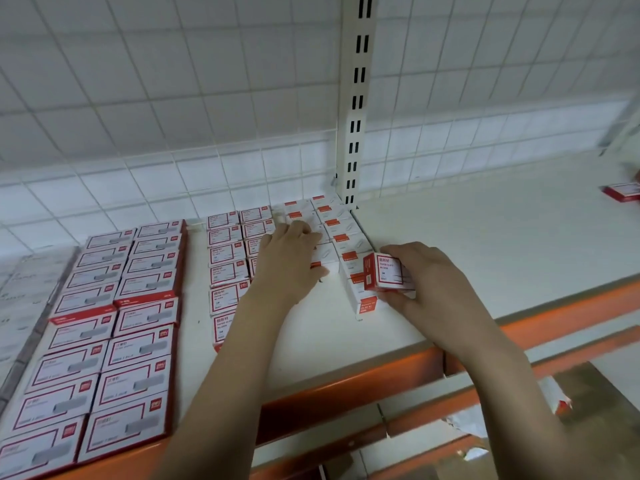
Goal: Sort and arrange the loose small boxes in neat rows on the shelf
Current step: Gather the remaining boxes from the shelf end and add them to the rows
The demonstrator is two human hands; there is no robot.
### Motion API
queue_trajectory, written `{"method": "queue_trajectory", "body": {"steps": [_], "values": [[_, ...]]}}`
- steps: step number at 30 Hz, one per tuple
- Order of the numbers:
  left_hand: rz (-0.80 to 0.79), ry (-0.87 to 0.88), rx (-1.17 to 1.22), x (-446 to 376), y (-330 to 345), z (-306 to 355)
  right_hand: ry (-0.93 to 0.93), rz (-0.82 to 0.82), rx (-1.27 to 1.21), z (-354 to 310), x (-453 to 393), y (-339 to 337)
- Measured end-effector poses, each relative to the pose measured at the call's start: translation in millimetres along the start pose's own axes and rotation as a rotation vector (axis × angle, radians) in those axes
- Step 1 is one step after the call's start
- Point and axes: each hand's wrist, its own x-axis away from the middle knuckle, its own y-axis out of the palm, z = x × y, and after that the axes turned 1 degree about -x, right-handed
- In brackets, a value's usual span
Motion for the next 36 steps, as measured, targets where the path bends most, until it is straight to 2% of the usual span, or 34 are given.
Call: {"method": "queue_trajectory", "body": {"steps": [9, 14, 17, 26, 30, 36], "values": [[-0.06, -0.008, -0.038, 3.0, -13.3, 3.6, -0.036, -0.054, -0.012, 4.0, -4.0, 2.0], [0.183, -0.09, 0.139, 48.3, -39.5, -0.6, -0.088, -0.109, -0.034, -3.3, -4.2, -1.1], [0.271, -0.127, 0.191, 87.3, -43.9, -9.0, -0.13, -0.159, -0.069, -15.8, -4.0, 1.5], [0.299, -0.249, 0.171, 143.8, -34.5, -29.1, -0.295, -0.305, -0.02, -61.2, -5.1, 42.9], [0.288, -0.28, 0.174, 151.1, -29.6, -29.2, -0.317, -0.297, 0.029, -67.1, -0.2, 53.8], [0.265, -0.285, 0.207, 151.3, -20.0, -32.6, -0.319, -0.254, -0.049, -56.9, 5.3, 47.0]]}}
